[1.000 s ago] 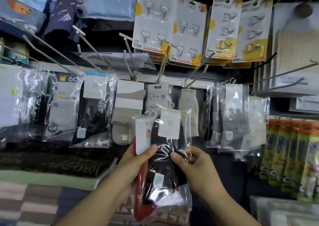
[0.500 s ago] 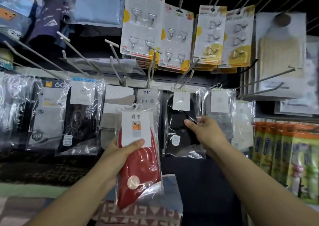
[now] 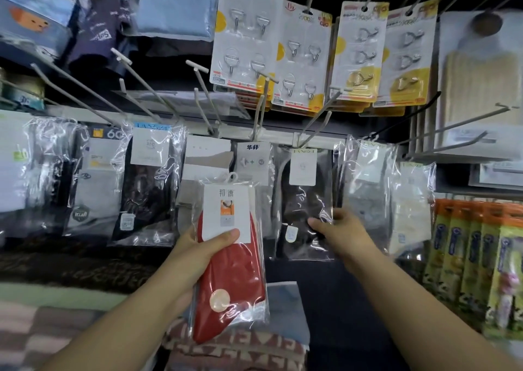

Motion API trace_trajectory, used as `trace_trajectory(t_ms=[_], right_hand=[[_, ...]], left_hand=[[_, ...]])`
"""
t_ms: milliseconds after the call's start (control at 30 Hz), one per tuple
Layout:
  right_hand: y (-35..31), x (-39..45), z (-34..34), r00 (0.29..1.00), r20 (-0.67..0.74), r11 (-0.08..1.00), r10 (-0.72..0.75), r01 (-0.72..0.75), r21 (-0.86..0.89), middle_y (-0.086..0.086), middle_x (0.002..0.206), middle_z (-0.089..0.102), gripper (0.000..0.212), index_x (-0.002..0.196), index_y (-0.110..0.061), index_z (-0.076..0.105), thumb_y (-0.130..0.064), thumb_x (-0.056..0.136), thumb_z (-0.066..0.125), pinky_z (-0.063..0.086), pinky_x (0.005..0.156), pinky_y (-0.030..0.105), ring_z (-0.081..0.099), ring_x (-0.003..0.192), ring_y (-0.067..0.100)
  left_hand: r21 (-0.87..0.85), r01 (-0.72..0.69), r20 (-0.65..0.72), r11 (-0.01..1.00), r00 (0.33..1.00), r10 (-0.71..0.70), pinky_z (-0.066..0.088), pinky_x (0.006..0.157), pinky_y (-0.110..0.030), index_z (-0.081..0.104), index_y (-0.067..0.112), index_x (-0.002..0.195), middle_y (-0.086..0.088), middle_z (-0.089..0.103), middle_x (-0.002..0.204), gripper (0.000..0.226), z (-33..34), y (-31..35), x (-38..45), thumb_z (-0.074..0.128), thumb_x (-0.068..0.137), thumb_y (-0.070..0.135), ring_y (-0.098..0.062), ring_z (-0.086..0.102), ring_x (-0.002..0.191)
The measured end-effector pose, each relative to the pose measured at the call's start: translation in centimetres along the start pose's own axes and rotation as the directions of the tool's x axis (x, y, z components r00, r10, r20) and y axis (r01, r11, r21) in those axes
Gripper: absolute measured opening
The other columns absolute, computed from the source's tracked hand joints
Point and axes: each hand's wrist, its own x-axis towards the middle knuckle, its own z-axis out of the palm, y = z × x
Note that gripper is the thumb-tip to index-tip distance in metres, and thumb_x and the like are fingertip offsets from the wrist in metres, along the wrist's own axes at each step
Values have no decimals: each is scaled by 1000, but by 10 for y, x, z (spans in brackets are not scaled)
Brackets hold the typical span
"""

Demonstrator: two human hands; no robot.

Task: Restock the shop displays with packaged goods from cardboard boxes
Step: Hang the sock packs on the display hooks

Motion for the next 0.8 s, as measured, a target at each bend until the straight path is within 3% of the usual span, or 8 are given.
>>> trace_trajectory(t_ms=[100,167,200,267,367,533,667,800], right_hand=[[19,-36,8,920,-275,905,-280,157,-396,10,120,47,57,118,-10,48,-16,72,81,40,98,44,48,112,29],[19,-64,16,813,-281,803,-511,334,-493,0,110,43,49,111,-14,52,-15,72,80,35,96,39,42,107,19],[16,-72,19,816,-201,789,-541,411,-457,-7,104,44,42,105,-19,53,-17,73,79,36,93,29,43,99,11],[6,-83,28,894,62,843,-444,440,-310,-11,93,53,30,92,-27,54,-28,75,78,41,78,13,50,85,4],[-1,-83,43,926,268,919,-267,328,-218,-2,82,61,37,90,-22,54,-38,70,80,48,62,15,54,68,5],[-4,-78,50,946,225,939,-231,278,-202,-4,82,60,46,99,-20,49,-31,71,83,47,56,12,57,66,4],[1,-70,45,959,233,982,-162,180,-60,7,90,69,34,99,-23,57,-22,75,81,58,78,42,70,81,20],[5,-64,33,970,162,983,-179,184,-14,6,93,71,22,94,-19,56,-20,81,75,57,82,46,70,86,23]], left_hand=[[-17,13,-19,1000,1000,-13,59,58,-29,68,20,107,-9,75,91,29,1,-4,0,72,80,10,-23,73,76],[-18,28,-26,999,999,-29,59,60,-29,69,18,105,-9,75,90,27,3,-7,2,72,80,11,-23,73,74],[-14,30,-28,999,999,-30,59,62,-30,68,17,106,-9,75,90,28,5,-8,3,72,79,11,-23,73,76],[-14,15,-38,1000,999,-16,60,66,-33,68,17,107,-10,75,92,30,9,-11,5,73,78,10,-25,73,79],[-37,-6,-58,999,998,3,58,76,-40,68,15,107,-11,75,94,31,18,-13,7,74,77,9,-30,72,86],[-63,11,-34,998,999,-14,59,69,-37,65,16,113,-13,74,95,41,24,-12,10,76,74,23,-30,72,84],[-63,37,5,997,999,-37,58,75,-43,59,19,119,-13,74,99,58,19,-9,12,77,67,35,-32,72,87],[-31,-17,0,999,1000,17,57,63,-30,59,18,110,-4,76,88,46,18,-10,14,76,69,32,-20,73,78]])
